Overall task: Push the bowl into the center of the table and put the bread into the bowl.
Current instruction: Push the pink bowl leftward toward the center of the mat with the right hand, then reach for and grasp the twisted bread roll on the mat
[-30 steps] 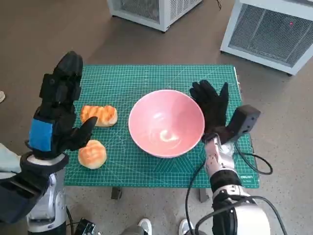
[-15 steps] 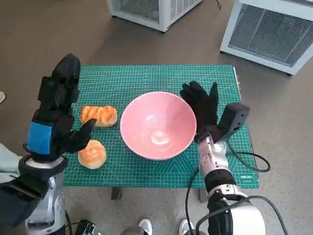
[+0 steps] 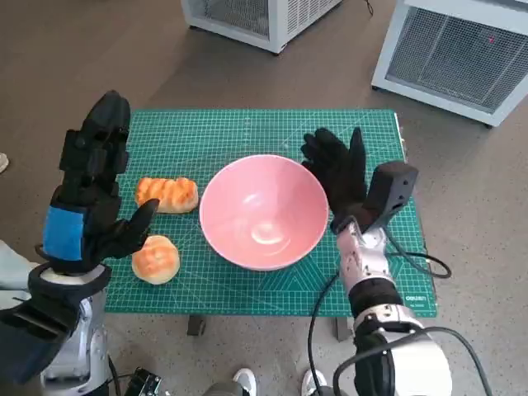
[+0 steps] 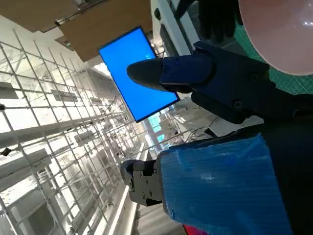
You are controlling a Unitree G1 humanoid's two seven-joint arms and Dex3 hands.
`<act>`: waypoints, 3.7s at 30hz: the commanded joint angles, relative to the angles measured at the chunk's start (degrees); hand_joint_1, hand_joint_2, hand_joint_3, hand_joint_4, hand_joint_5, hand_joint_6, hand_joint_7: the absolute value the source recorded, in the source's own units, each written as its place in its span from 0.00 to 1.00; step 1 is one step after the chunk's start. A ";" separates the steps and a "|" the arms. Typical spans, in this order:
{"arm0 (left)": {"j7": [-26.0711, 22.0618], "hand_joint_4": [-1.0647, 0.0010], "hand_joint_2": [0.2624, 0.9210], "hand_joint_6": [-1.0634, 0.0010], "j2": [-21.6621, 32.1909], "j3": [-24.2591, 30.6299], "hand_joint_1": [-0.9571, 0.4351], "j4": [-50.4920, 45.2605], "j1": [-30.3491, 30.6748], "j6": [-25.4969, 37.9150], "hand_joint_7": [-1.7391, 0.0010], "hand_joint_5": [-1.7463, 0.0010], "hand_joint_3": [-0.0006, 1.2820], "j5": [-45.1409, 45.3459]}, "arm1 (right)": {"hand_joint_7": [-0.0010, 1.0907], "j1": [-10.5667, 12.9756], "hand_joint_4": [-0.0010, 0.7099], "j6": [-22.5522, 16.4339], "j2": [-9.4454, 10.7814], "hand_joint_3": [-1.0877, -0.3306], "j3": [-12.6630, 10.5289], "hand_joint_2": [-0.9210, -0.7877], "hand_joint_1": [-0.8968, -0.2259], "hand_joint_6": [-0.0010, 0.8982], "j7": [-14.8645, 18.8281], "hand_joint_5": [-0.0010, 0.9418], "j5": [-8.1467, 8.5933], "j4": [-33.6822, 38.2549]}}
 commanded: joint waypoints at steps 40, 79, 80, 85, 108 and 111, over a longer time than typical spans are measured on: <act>-5.90 0.95 1.00 1.00 -0.56 -4.45 0.21 14.90 -14.10 -7.90 0.77 0.99 0.32 -1.92 | 0.49 10.28 0.24 -11.92 -3.90 0.25 9.58 0.00 0.27 0.00 25.68 0.00 11.67 -41.93; -6.78 0.90 1.00 1.00 7.10 -3.57 0.22 23.37 -19.09 -14.25 0.76 0.99 0.26 5.12 | 0.49 13.25 0.24 -8.71 -5.15 0.25 11.68 0.00 0.27 0.00 19.95 0.00 11.00 -47.92; -6.74 0.90 1.00 1.00 7.13 -3.59 0.22 23.42 -19.10 -14.31 0.76 0.99 0.26 5.11 | 0.49 13.26 0.24 -8.71 -5.17 0.25 11.72 0.00 0.27 0.00 19.92 0.00 11.01 -47.92; -20.69 0.92 0.71 0.86 28.80 -8.95 0.58 14.62 -20.75 25.27 0.86 1.00 0.10 24.58 | 0.49 13.43 0.23 -9.18 -5.04 0.25 11.71 0.00 0.27 0.00 19.91 0.00 11.24 -47.63; -25.51 0.96 0.68 0.72 26.17 -24.79 0.64 37.82 -31.16 34.02 0.97 1.00 0.06 34.80 | 0.49 12.55 0.24 -9.82 -4.39 0.26 11.78 0.00 0.27 0.00 20.12 0.00 12.10 -45.61; -24.85 0.96 0.68 0.71 25.44 -26.20 0.63 41.04 -32.29 33.08 0.98 1.00 0.06 35.45 | 0.49 12.55 0.24 -9.84 -4.38 0.26 11.77 0.00 0.28 0.00 20.21 0.01 12.23 -45.56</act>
